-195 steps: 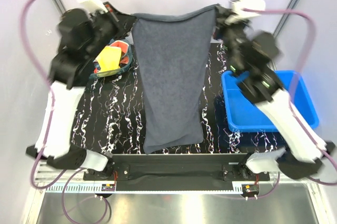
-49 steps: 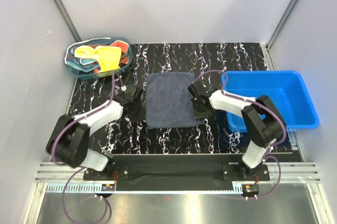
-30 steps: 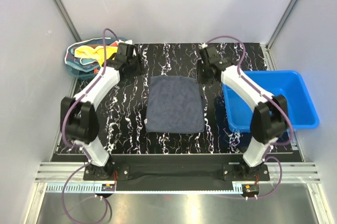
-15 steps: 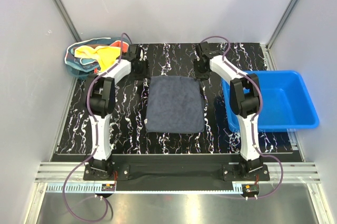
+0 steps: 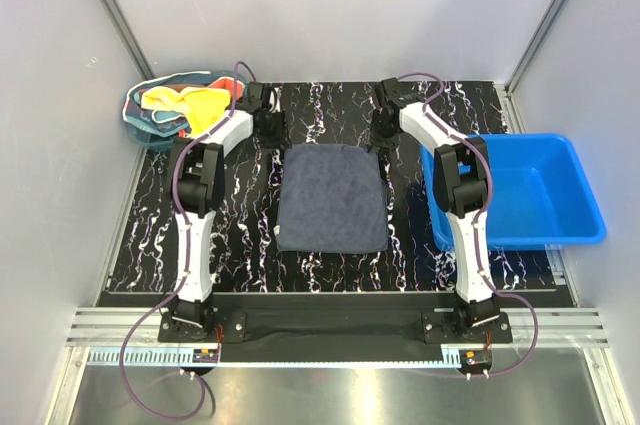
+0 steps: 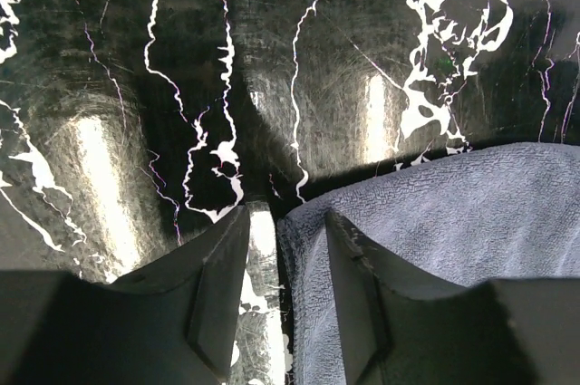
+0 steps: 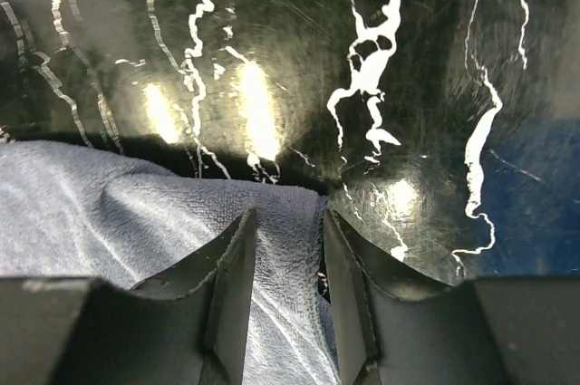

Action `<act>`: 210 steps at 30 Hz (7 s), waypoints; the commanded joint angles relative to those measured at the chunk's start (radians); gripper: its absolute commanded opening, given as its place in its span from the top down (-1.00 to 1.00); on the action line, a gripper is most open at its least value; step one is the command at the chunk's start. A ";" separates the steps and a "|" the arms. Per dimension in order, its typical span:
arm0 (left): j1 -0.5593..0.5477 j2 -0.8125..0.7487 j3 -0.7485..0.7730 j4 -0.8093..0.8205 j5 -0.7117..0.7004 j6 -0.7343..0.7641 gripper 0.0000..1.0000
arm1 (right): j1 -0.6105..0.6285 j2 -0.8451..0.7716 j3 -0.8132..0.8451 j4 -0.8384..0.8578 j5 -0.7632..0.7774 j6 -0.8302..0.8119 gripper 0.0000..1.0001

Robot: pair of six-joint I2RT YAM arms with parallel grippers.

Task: Fold and stack the towels
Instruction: Fold the towel

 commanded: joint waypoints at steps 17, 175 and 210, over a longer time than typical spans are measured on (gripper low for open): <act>0.012 0.064 0.085 -0.001 -0.009 0.000 1.00 | -0.020 -0.095 -0.135 0.253 0.048 -0.169 1.00; 0.087 0.175 0.307 -0.170 0.291 0.229 -0.05 | -0.136 0.232 0.383 -0.124 -0.467 -0.611 0.17; 0.056 0.208 0.423 -0.213 0.308 0.184 1.00 | -0.136 0.218 0.463 -0.117 -0.394 -0.613 1.00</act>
